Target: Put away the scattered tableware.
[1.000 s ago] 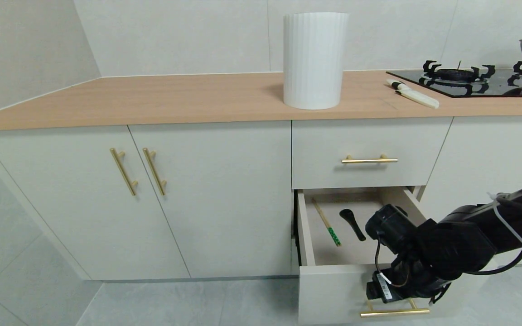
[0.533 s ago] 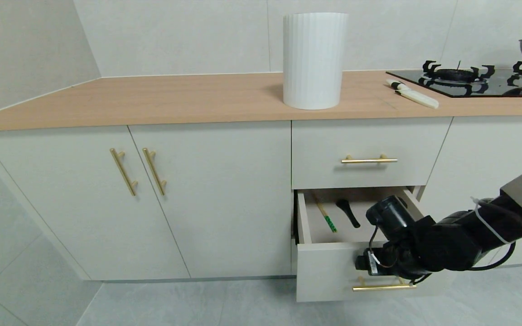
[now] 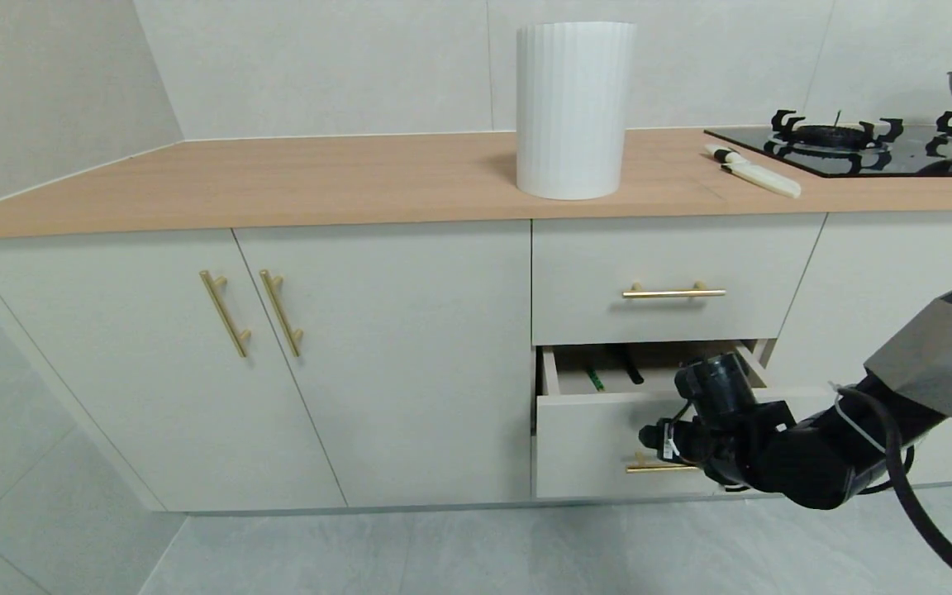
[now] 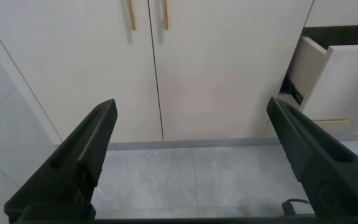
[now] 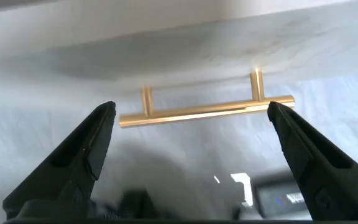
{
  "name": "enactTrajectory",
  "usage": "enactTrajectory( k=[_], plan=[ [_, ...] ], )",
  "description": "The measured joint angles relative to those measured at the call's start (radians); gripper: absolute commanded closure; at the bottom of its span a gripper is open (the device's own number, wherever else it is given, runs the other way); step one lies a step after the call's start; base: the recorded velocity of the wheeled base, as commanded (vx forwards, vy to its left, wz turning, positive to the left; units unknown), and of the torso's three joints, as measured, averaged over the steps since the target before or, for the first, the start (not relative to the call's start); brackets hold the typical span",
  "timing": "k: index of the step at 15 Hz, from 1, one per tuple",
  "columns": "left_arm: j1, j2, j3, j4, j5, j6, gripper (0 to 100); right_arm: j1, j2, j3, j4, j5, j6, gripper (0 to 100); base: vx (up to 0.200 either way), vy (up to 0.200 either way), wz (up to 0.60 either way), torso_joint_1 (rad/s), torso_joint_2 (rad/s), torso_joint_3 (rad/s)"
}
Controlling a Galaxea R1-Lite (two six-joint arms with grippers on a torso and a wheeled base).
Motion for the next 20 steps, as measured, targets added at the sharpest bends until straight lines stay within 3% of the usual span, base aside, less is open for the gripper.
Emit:
enactTrajectory(
  k=[9, 20],
  plan=[
    [0.000, 0.000, 0.000, 0.000, 0.001, 0.000, 0, -0.053, 0.159, -0.010, -0.432, -0.055, -0.004, 0, 0.000, 0.000, 0.00, 0.000, 0.00, 0.000],
    [0.000, 0.000, 0.000, 0.000, 0.000, 0.000, 0, -0.120, 0.313, -0.184, -0.515, -0.203, -0.003, 0, 0.000, 0.000, 0.00, 0.000, 0.00, 0.000]
  ],
)
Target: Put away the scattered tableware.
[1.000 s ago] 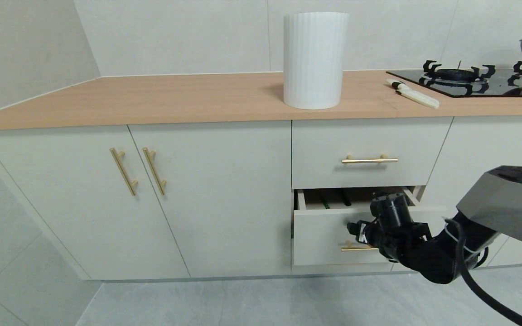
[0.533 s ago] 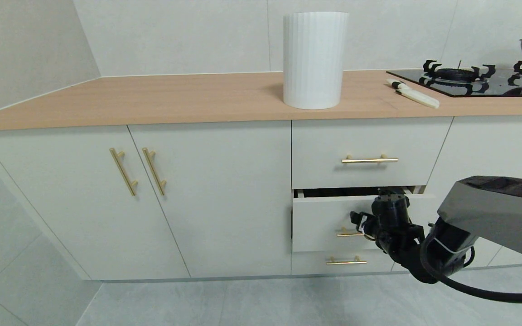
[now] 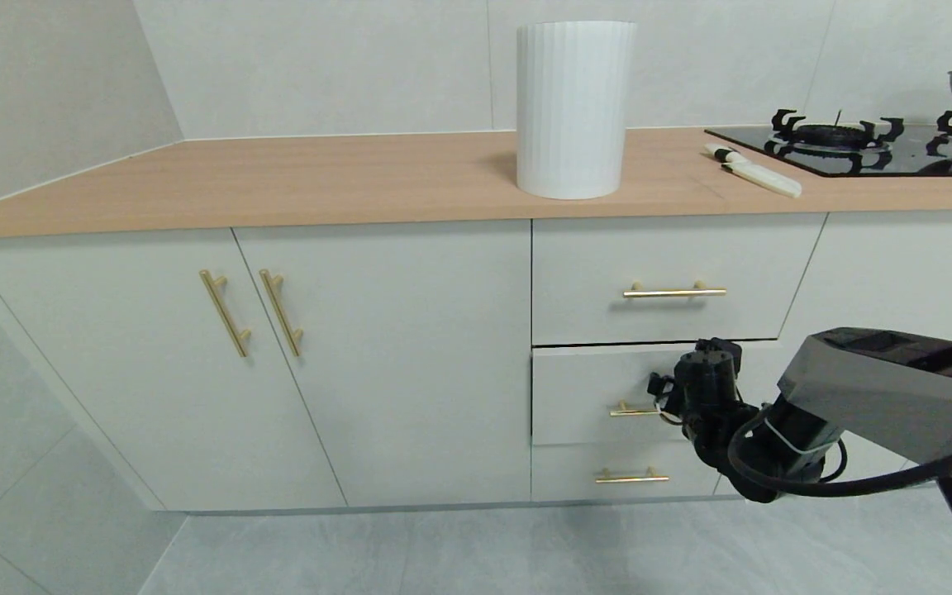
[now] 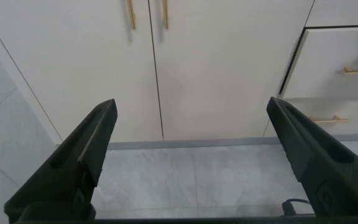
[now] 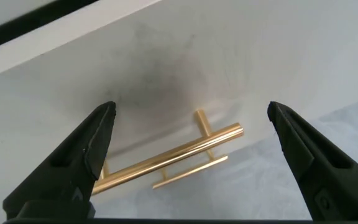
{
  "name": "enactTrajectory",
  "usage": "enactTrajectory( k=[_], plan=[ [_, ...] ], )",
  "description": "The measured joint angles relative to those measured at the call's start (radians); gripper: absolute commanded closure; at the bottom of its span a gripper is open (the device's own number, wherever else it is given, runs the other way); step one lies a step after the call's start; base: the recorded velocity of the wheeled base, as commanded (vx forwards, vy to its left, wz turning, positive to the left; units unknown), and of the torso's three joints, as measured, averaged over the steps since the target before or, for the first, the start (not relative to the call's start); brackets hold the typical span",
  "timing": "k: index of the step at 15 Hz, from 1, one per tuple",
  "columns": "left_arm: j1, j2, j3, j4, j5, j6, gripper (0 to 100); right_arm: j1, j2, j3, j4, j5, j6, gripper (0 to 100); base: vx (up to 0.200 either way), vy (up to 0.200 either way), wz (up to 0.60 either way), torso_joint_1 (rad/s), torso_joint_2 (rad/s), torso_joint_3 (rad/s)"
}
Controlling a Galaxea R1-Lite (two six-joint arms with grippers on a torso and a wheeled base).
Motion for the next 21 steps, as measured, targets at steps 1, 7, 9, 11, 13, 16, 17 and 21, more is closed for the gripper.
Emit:
enactTrajectory(
  k=[1, 7, 9, 11, 13, 16, 17, 21],
  plan=[
    [0.000, 0.000, 0.000, 0.000, 0.000, 0.000, 0, -0.008, 0.005, -0.011, -0.006, -0.007, 0.001, 0, 0.000, 0.000, 0.00, 0.000, 0.00, 0.000],
    [0.000, 0.000, 0.000, 0.000, 0.000, 0.000, 0, -0.020, 0.025, -0.057, -0.019, -0.043, 0.001, 0, 0.000, 0.000, 0.00, 0.000, 0.00, 0.000],
    [0.000, 0.000, 0.000, 0.000, 0.000, 0.000, 0, -0.022, 0.027, -0.058, -0.019, -0.043, 0.001, 0, 0.000, 0.000, 0.00, 0.000, 0.00, 0.000],
    [0.000, 0.000, -0.001, 0.000, 0.000, 0.000, 0, -0.022, 0.026, -0.055, -0.020, -0.043, 0.001, 0, 0.000, 0.000, 0.00, 0.000, 0.00, 0.000],
    [0.000, 0.000, 0.000, 0.000, 0.000, 0.000, 0, -0.025, 0.015, -0.041, -0.018, -0.043, 0.000, 0, 0.000, 0.000, 0.00, 0.000, 0.00, 0.000],
    [0.000, 0.000, 0.000, 0.000, 0.000, 0.000, 0, -0.029, -0.054, 0.032, 0.002, -0.035, -0.013, 0, 0.000, 0.000, 0.00, 0.000, 0.00, 0.000],
    [0.000, 0.000, 0.000, 0.000, 0.000, 0.000, 0, -0.028, -0.111, 0.081, 0.023, -0.026, -0.028, 0, 0.000, 0.000, 0.00, 0.000, 0.00, 0.000],
    [0.000, 0.000, 0.000, 0.000, 0.000, 0.000, 0, -0.028, -0.403, 0.301, 0.113, 0.029, -0.079, 0, 0.000, 0.000, 0.00, 0.000, 0.00, 0.000]
  ],
)
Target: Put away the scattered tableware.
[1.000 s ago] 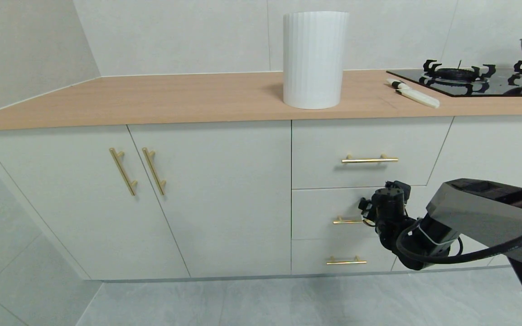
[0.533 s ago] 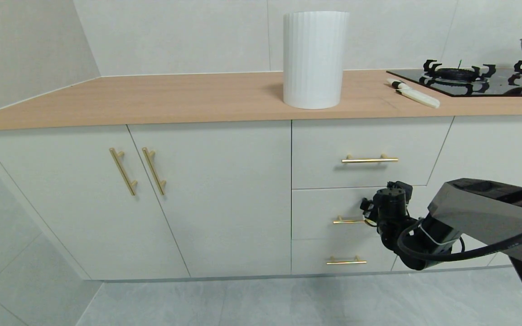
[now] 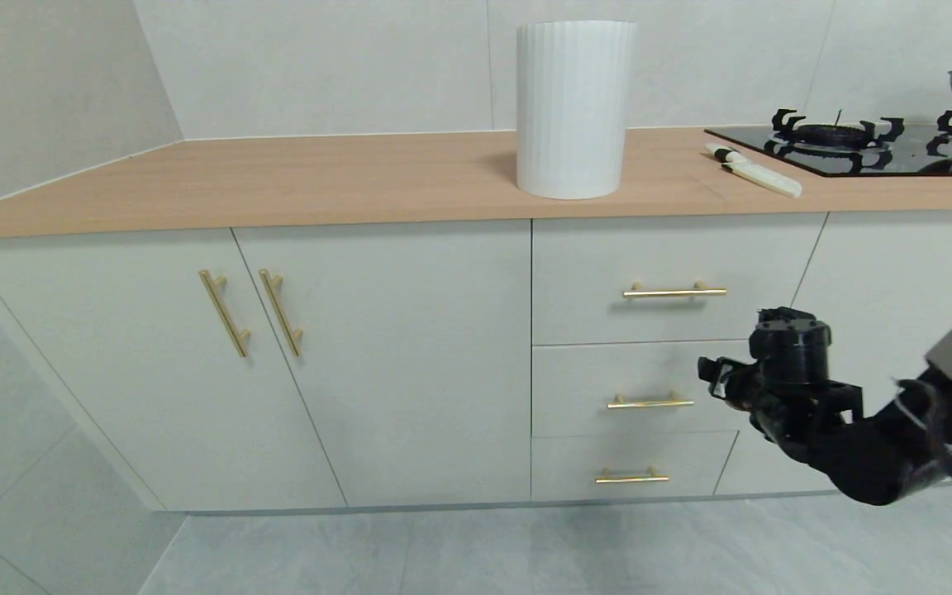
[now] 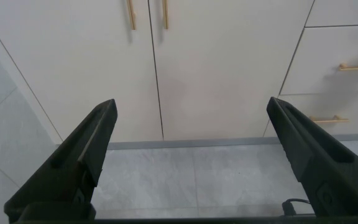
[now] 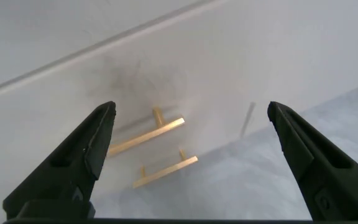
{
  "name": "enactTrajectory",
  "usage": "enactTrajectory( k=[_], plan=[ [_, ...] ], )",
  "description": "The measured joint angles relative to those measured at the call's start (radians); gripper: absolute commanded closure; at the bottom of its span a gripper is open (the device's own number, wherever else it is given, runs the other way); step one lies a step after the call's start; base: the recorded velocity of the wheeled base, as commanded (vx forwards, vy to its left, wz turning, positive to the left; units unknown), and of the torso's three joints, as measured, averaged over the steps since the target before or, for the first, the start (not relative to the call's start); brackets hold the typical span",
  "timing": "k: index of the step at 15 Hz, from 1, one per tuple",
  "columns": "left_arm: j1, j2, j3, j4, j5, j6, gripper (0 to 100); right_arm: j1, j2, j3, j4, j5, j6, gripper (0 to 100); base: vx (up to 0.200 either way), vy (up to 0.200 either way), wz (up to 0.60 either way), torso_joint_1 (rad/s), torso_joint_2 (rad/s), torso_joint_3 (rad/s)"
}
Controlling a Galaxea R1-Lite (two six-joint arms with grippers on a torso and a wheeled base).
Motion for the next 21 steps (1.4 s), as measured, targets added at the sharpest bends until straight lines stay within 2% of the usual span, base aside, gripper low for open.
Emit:
enactTrajectory(
  k=[6, 9, 11, 17, 20, 21],
  plan=[
    [0.000, 0.000, 0.000, 0.000, 0.000, 0.000, 0, 0.007, -0.557, 0.371, 0.055, -0.029, -0.141, 0, 0.000, 0.000, 0.00, 0.000, 0.00, 0.000],
    [0.000, 0.000, 0.000, 0.000, 0.000, 0.000, 0, -0.003, -0.838, 0.497, 0.109, -0.059, -0.241, 0, 0.000, 0.000, 0.00, 0.000, 0.00, 0.000],
    [0.000, 0.000, 0.000, 0.000, 0.000, 0.000, 0, -0.022, -1.027, 0.540, 0.219, -0.068, -0.293, 0, 0.000, 0.000, 0.00, 0.000, 0.00, 0.000],
    [0.000, 0.000, 0.000, 0.000, 0.000, 0.000, 0, -0.186, -1.601, 0.563, 0.681, -0.027, -0.432, 0, 0.000, 0.000, 0.00, 0.000, 0.00, 0.000],
    [0.000, 0.000, 0.000, 0.000, 0.000, 0.000, 0, -0.239, -1.847, 0.557, 0.810, -0.003, -0.516, 0, 0.000, 0.000, 0.00, 0.000, 0.00, 0.000],
    [0.001, 0.000, 0.000, 0.000, 0.000, 0.000, 0, -0.255, -1.915, 0.557, 0.829, 0.054, -0.533, 0, 0.000, 0.000, 0.00, 0.000, 0.00, 0.000]
  ],
)
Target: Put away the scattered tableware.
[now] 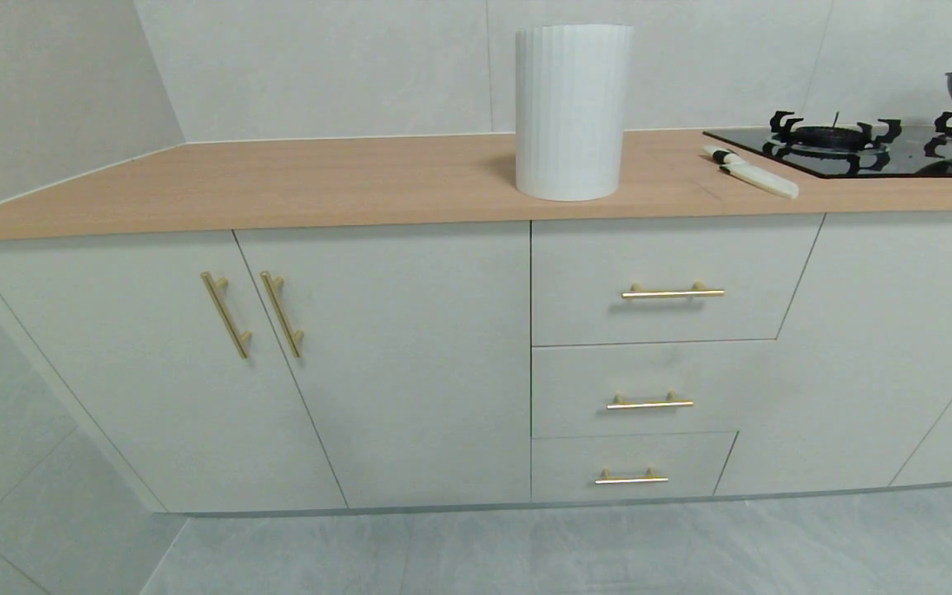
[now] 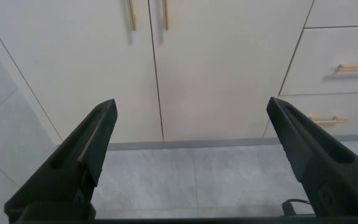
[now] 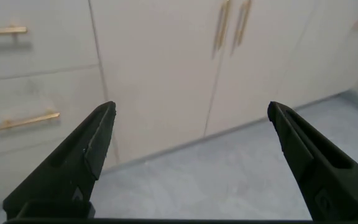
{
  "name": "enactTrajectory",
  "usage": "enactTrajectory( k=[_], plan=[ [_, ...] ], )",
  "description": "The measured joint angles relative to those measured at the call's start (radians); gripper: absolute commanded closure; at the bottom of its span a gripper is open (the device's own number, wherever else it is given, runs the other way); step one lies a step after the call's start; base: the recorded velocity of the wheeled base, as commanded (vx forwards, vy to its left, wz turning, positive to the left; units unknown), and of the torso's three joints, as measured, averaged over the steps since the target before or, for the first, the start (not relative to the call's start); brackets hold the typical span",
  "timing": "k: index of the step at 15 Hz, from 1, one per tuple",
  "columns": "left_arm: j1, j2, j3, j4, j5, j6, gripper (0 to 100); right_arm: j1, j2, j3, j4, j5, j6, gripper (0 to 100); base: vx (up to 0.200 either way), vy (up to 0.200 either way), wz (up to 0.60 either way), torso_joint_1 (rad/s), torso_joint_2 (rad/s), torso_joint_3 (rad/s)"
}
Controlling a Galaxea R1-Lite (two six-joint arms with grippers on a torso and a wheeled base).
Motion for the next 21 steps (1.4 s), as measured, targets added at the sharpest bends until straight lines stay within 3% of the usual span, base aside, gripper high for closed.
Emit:
enactTrajectory(
  k=[3, 6, 8, 21],
  plan=[
    [-0.001, 0.000, 0.000, 0.000, 0.000, 0.000, 0, -0.024, -0.101, 0.033, 0.010, 0.172, 0.043, 0, 0.000, 0.000, 0.00, 0.000, 0.00, 0.000],
    [-0.001, 0.000, -0.001, 0.000, 0.000, 0.000, 0, -0.027, -0.130, 0.150, 0.022, 0.369, 0.144, 0, 0.000, 0.000, 0.00, 0.000, 0.00, 0.000],
    [0.000, 0.000, 0.000, 0.000, 0.000, 0.000, 0, -0.028, -0.137, 0.183, 0.045, 0.440, 0.197, 0, 0.000, 0.000, 0.00, 0.000, 0.00, 0.000],
    [0.000, 0.000, -0.001, 0.001, 0.000, 0.002, 0, -0.028, -0.140, 0.195, 0.079, 0.474, 0.156, 0, 0.000, 0.000, 0.00, 0.000, 0.00, 0.000]
  ],
)
